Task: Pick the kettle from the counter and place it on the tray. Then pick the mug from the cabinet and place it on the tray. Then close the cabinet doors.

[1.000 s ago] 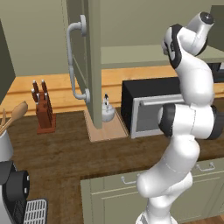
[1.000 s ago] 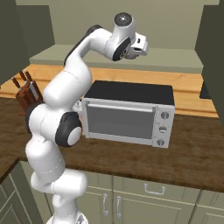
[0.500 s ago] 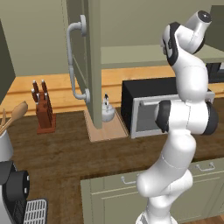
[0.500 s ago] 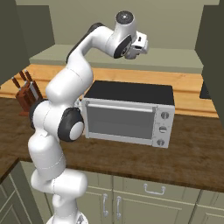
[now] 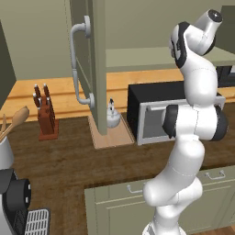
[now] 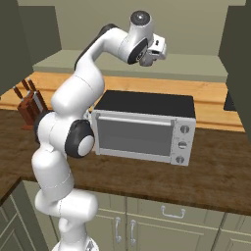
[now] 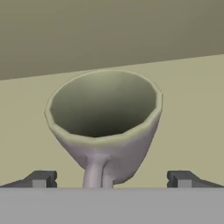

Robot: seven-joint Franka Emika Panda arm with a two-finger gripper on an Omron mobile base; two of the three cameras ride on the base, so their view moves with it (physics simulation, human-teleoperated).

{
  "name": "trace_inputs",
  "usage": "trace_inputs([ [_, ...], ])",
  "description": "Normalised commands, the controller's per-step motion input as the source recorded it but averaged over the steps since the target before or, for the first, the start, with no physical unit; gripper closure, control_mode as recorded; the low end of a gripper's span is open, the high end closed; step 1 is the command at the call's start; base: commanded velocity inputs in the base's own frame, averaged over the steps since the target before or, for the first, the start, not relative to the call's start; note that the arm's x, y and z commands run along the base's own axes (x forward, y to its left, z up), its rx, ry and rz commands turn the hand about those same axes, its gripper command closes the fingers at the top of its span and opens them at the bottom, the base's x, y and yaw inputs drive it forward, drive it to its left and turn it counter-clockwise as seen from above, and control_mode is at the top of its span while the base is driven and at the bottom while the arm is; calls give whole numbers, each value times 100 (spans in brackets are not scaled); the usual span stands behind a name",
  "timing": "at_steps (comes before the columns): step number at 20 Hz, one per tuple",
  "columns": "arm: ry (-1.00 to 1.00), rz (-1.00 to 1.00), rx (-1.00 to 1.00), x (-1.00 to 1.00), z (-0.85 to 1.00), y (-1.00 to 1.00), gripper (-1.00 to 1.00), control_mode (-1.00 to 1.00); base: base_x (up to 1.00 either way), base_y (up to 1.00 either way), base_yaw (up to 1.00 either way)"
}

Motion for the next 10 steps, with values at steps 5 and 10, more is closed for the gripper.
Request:
trace_inputs([
  [5,-6,0,1,0,0,0,-100,-100,0,0,0],
  [10,-2,0,0,1,0,0,100,-100,0,0,0],
])
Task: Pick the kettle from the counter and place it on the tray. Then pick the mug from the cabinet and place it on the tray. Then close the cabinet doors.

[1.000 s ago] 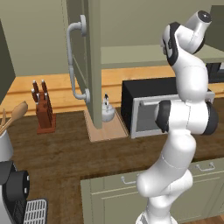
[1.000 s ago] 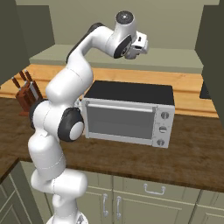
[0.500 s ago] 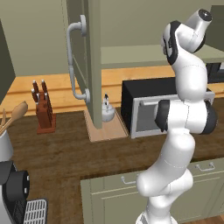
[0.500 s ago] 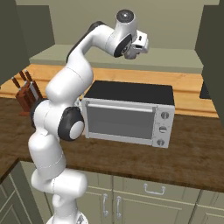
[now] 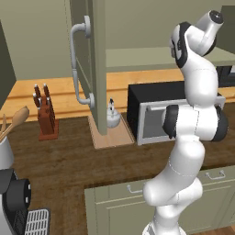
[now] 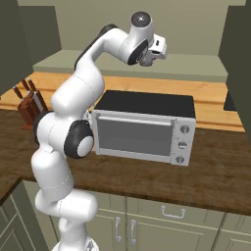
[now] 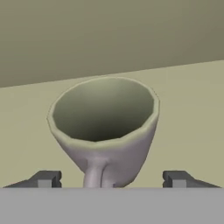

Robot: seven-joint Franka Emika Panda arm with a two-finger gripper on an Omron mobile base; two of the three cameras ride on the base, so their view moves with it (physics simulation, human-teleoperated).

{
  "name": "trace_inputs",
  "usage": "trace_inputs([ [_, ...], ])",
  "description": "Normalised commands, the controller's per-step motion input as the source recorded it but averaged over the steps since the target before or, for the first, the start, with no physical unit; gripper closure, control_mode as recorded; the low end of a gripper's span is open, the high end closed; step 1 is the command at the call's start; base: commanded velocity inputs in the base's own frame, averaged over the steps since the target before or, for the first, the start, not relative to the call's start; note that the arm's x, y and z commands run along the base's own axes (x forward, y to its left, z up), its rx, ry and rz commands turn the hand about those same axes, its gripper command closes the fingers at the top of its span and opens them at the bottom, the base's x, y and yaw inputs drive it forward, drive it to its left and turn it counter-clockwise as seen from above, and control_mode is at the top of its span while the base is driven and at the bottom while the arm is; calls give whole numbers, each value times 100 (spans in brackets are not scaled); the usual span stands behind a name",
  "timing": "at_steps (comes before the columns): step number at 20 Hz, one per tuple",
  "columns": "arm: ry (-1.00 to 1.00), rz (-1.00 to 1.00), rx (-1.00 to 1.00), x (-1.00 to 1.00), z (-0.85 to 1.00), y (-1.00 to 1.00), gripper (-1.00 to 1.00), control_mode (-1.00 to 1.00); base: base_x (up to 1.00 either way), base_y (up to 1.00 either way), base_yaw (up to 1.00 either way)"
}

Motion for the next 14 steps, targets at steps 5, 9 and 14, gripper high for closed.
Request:
trace_inputs([
  [5,0,-1,0,3,0,0,100,-100,0,0,0],
  [9,-6,-2,0,0,0,0,100,-100,0,0,0],
  [14,-10,-3,0,-2,0,0,100,-100,0,0,0],
])
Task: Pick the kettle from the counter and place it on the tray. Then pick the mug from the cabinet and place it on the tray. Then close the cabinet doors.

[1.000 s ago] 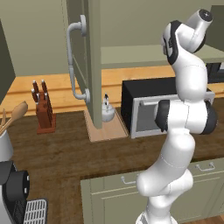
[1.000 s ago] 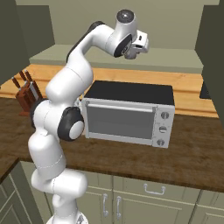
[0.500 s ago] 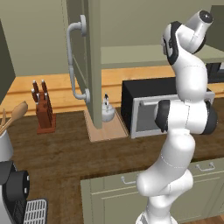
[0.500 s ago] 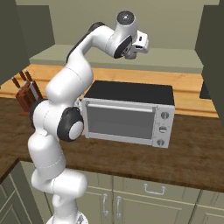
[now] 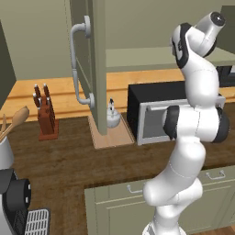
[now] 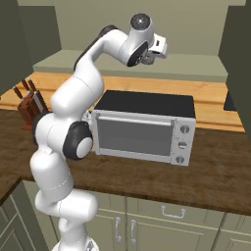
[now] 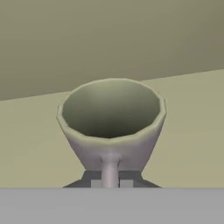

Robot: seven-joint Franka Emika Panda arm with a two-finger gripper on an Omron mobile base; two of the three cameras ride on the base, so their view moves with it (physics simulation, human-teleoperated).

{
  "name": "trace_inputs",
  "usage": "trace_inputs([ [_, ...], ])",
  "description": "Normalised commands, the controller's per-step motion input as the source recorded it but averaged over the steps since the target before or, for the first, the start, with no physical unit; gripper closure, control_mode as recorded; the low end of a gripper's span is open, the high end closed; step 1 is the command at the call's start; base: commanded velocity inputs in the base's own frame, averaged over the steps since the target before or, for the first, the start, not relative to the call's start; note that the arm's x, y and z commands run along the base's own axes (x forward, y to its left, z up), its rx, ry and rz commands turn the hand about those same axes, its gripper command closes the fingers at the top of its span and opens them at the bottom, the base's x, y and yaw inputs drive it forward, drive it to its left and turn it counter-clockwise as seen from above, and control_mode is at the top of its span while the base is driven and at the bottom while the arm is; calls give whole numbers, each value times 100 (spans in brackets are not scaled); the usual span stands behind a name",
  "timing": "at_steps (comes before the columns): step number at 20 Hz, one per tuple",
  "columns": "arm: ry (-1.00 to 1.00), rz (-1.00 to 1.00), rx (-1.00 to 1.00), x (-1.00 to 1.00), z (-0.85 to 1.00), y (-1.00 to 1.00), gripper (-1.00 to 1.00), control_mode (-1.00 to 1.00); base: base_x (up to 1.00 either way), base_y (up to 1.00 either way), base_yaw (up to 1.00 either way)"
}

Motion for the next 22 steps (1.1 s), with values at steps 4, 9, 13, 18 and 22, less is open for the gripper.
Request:
trace_inputs([
  [4,-11,-2,0,-9,-2,0,100,-100,0,0,0],
  [9,-9,-2,0,-32,0,0,100,-100,0,0,0],
  [13,-4,0,0,-53,0,0,100,-100,0,0,0],
  [18,-3,0,0,-66,1,0,100,-100,0,0,0],
  [22,-2,5,0,-66,2,18,100,-100,0,0,0],
])
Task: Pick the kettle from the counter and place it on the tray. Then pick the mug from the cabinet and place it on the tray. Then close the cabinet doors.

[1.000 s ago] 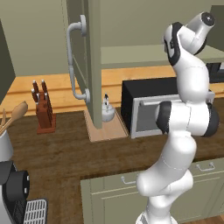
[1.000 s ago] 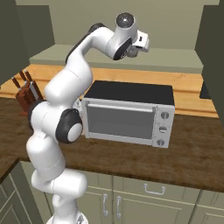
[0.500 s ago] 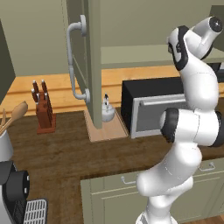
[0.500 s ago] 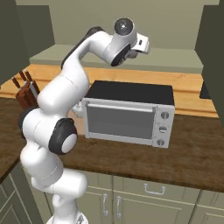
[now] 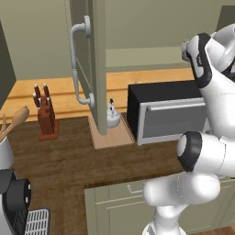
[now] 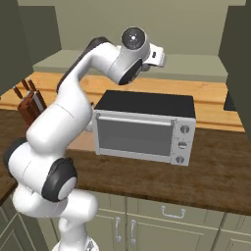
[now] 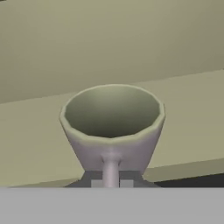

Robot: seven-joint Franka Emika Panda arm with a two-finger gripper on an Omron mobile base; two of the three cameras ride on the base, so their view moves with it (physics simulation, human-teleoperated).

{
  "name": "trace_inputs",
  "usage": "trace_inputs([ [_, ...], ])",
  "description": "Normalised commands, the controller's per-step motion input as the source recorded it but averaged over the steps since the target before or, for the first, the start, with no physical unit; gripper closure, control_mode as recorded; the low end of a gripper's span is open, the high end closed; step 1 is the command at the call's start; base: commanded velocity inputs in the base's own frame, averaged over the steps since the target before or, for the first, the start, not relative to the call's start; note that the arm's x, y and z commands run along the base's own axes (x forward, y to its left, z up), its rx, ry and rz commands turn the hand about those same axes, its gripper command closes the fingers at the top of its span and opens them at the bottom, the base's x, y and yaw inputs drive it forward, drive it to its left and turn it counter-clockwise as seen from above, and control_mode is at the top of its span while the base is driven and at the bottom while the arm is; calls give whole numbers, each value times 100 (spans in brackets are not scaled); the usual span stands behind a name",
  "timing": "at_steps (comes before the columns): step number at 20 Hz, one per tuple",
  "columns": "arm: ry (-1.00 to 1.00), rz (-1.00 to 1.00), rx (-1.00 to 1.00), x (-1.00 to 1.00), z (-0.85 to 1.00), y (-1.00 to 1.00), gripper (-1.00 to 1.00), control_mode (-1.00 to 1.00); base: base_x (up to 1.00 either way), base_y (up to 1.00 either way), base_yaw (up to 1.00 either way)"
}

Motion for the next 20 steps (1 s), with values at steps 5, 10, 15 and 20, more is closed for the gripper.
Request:
trace_inputs([
  [5,0,14,-2,-72,0,56,100,-100,0,0,0],
  [10,4,14,-4,-71,0,88,100,-100,0,0,0],
  [15,4,13,-3,-76,0,97,100,-100,0,0,0],
  [20,0,11,0,-73,0,92,100,-100,0,0,0],
])
